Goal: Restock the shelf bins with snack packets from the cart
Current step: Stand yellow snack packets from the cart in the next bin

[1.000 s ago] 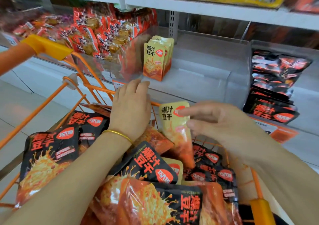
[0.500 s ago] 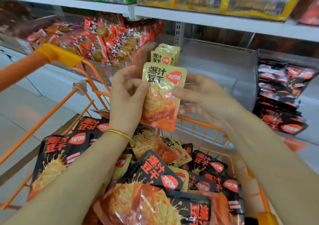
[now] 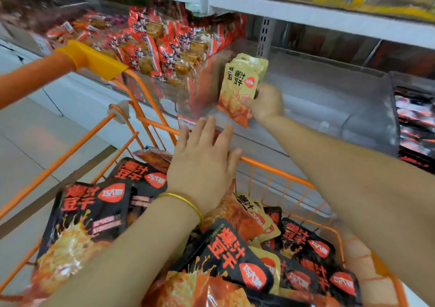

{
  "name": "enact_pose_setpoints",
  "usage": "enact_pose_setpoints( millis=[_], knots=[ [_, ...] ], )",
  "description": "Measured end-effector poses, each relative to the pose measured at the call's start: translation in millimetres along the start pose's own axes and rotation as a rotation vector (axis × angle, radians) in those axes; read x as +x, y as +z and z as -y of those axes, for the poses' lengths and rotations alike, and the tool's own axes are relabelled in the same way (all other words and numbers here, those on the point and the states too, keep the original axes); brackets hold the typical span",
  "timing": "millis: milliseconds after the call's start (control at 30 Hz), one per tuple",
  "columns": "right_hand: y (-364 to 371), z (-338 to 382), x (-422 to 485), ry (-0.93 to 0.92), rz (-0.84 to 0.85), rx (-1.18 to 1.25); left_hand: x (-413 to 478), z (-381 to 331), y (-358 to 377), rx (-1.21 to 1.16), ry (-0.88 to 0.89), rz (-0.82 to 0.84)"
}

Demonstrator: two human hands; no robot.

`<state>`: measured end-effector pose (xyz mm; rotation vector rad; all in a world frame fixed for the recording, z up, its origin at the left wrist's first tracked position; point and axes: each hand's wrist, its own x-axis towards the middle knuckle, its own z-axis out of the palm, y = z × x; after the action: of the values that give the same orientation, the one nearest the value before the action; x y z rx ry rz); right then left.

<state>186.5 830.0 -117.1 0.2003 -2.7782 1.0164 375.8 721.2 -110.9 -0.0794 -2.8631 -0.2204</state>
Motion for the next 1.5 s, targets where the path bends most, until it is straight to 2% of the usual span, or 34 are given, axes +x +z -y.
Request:
enact_pose_setpoints(
  millis=[133,267,500,667,833,900,1000,1033,1100,1200,1300,1400,1500],
  knots=[
    [16,-2,13,-0.029,-0.04,-0.191,0,1,2,0.051,0.003,0.01],
    [23,1,22,0.024,-0.063,-0.228,2,2,7,0.061,0.013,-0.029],
    [31,-3,23,0.122,-0.077,0.121,3,2,7,0.084,0.024,-0.045],
    [31,-7,27,0.166,-0.044,0.178,2,1,1,0.059,0.0,0.04],
    [28,-11,30,0.198,-0.022,0.193,2,2,1,0.029,-0.011,0.028],
    [13,0,25,0.213,-0.043,0.219,5,3,2,-0.054,-0.021,-0.016],
    [-31,38,-17,0.112,-0.089,0.38,10,5,1,-0.244,-0.039,-0.17],
    [-48,49,-40,0.059,-0.037,0.449,12,6,-1,-0.327,-0.062,-0.207],
    [-75,62,-90,-0.053,0.184,0.516,15,7,-8,-0.476,-0.138,-0.268],
    [-81,56,-145,-0.176,0.468,0.363,18,9,-19,-0.618,-0.26,-0.39],
    [-59,48,-163,-0.242,0.541,0.14,20,12,-27,-0.745,-0.364,-0.486],
    [-40,49,-165,-0.4,0.519,-0.125,21,12,-30,-0.812,-0.417,-0.49],
    [-34,51,-166,-0.409,0.583,-0.156,20,12,-29,-0.826,-0.429,-0.482]
  ],
)
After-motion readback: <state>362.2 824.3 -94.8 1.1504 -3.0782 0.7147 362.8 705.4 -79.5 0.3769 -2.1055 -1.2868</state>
